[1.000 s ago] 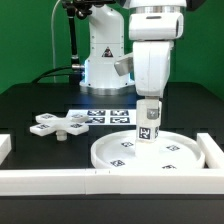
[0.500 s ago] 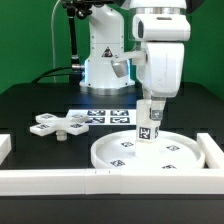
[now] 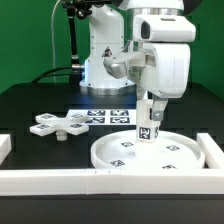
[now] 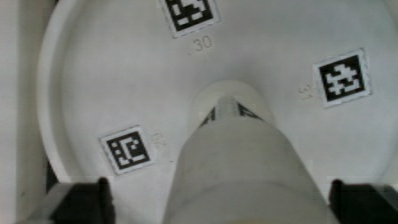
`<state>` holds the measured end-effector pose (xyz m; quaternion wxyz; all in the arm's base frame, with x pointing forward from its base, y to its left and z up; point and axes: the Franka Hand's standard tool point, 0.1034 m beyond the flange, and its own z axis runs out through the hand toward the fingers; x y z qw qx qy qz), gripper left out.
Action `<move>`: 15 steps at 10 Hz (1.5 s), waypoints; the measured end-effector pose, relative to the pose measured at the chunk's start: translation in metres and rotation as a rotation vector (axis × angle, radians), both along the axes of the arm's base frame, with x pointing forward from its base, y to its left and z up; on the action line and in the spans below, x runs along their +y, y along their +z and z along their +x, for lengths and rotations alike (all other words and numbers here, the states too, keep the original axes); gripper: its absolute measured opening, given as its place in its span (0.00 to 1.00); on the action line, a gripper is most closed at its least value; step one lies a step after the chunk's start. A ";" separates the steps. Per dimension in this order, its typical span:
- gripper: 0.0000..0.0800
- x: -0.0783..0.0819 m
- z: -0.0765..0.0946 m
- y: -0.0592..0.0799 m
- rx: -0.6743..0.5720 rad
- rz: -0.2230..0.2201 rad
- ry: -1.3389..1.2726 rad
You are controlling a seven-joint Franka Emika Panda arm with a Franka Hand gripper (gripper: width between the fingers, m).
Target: Assemble round table
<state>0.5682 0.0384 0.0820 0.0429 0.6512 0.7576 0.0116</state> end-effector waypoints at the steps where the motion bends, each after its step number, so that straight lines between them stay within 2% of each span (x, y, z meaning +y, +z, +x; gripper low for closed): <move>1: 0.52 -0.001 -0.002 -0.001 0.006 -0.001 -0.001; 6: 0.52 -0.002 -0.006 -0.004 0.036 -0.003 -0.089; 10: 0.51 0.001 -0.014 -0.005 0.077 0.016 -0.604; 15: 0.51 0.002 -0.014 -0.005 0.069 0.021 -0.951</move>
Offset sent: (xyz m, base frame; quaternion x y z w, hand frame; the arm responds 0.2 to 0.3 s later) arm 0.0000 0.0000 0.0000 0.0000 0.0000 0.0000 1.0000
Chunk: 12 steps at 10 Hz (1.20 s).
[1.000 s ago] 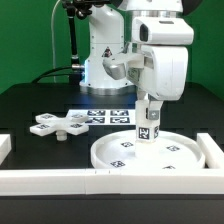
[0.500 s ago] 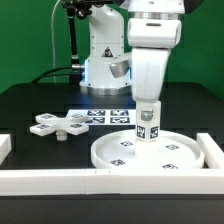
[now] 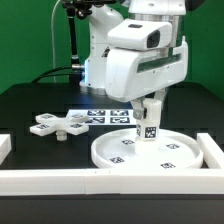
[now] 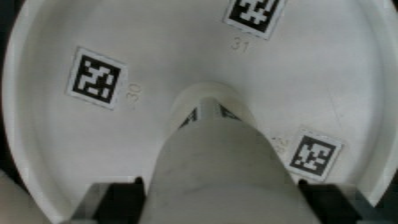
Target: Assemble round table
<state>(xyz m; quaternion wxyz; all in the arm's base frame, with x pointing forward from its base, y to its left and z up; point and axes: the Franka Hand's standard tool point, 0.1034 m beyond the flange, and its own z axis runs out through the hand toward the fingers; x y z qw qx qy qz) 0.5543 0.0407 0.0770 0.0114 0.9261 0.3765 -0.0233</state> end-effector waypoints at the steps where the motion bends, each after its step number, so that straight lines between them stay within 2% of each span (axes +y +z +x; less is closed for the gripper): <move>1: 0.51 0.000 0.000 0.000 -0.002 -0.002 -0.054; 2: 0.51 0.000 0.000 0.000 -0.004 0.001 -0.120; 8: 0.51 -0.004 -0.001 -0.002 -0.050 0.097 -0.775; 10: 0.52 -0.004 -0.001 -0.002 -0.041 0.097 -1.013; 12: 0.52 -0.003 0.000 -0.002 -0.033 0.095 -1.081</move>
Offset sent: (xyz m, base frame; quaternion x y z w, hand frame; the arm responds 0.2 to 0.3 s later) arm -0.0133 -0.0070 -0.0027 0.0221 0.0485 0.2959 0.9537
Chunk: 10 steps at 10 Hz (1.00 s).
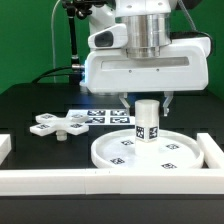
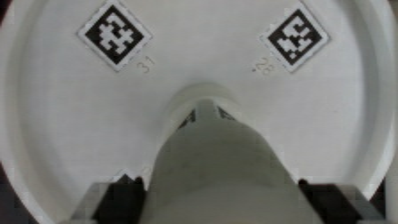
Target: Assemble round table
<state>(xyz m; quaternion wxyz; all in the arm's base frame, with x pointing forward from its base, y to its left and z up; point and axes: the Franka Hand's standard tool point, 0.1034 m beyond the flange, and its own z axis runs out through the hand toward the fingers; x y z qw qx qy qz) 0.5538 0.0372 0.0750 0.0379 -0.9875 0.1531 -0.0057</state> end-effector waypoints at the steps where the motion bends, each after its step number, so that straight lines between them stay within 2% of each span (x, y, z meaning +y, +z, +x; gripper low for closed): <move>1: 0.52 0.000 0.000 0.000 0.005 0.004 -0.069; 4: 0.52 0.000 0.000 0.000 0.014 0.016 -0.208; 10: 0.52 0.000 0.002 -0.002 0.038 0.143 -0.932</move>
Offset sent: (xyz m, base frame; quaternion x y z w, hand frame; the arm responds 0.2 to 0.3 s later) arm 0.0000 0.0000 0.0000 0.0000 0.0000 0.1296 0.9916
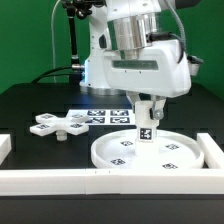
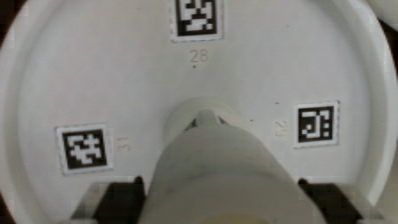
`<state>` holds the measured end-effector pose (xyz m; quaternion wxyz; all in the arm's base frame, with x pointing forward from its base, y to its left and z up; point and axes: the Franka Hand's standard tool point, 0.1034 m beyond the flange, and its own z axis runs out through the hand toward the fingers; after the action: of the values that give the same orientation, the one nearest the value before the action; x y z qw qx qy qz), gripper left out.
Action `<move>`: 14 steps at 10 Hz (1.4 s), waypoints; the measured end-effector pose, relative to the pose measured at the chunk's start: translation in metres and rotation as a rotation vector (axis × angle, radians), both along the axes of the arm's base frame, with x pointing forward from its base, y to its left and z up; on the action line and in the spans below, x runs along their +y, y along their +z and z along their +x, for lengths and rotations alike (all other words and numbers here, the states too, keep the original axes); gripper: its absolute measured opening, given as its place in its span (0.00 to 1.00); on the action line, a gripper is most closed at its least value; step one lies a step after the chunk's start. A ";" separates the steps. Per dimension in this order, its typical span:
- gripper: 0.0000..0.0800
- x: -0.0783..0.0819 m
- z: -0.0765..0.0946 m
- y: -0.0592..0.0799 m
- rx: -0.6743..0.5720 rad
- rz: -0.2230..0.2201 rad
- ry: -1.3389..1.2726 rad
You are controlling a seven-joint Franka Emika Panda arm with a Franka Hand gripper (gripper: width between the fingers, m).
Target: Assemble round table
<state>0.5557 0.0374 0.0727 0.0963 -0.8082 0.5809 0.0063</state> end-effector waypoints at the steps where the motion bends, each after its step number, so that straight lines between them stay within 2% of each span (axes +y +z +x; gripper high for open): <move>1: 0.52 0.001 0.001 0.000 0.003 0.019 -0.128; 3: 0.52 0.002 0.001 0.000 0.031 0.065 -0.317; 6: 0.52 0.003 0.000 0.000 0.051 0.098 -0.436; 7: 0.61 0.003 0.000 0.000 0.050 0.097 -0.431; 8: 0.77 0.004 0.000 0.000 0.048 0.088 -0.366; 11: 0.81 0.007 0.002 0.001 0.027 0.076 -0.246; 14: 0.81 0.007 0.002 0.001 -0.027 0.044 0.033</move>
Offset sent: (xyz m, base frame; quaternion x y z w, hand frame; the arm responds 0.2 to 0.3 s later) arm -0.0037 -0.0079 0.0001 0.0019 -0.0006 0.2600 0.9656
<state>0.5572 0.0440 0.0735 0.1217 -0.8155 0.5657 0.0100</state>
